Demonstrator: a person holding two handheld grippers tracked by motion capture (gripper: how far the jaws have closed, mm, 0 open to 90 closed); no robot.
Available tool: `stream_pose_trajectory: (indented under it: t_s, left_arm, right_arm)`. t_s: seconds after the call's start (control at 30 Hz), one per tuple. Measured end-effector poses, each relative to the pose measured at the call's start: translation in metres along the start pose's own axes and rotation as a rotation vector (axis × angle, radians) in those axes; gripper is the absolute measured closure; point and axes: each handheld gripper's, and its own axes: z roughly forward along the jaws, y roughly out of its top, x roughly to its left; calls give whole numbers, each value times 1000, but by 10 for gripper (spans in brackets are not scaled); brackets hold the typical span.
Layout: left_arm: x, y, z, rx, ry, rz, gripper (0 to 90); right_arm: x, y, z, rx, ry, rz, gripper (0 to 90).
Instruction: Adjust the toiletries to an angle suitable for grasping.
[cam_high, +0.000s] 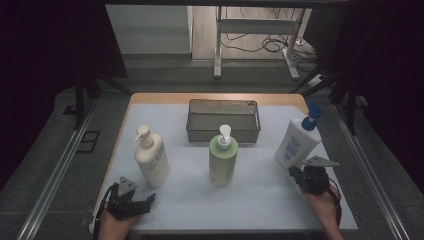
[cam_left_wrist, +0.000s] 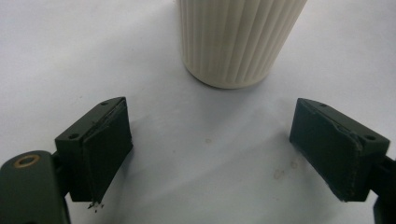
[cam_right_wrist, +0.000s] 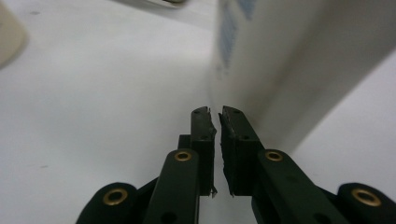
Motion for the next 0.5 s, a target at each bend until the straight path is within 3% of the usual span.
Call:
stream_pose_trajectory:
  t_s: [0.13,0.27,0.4,0.5]
  left_arm:
    - [0,0,0,0,0,0,124]
    - [0,0,0,0,0,0,124]
    - [0,0,0,0,0,1,124]
    - [0,0,0,0,0,1,124]
  right_arm:
    - [4,2,-5,4,31,-20,759]
    - [5,5,-16,8,49,-38,634]
    - [5,8,-26,-3,68,-53,582]
    - [5,11,-33,-9,67,-60,514]
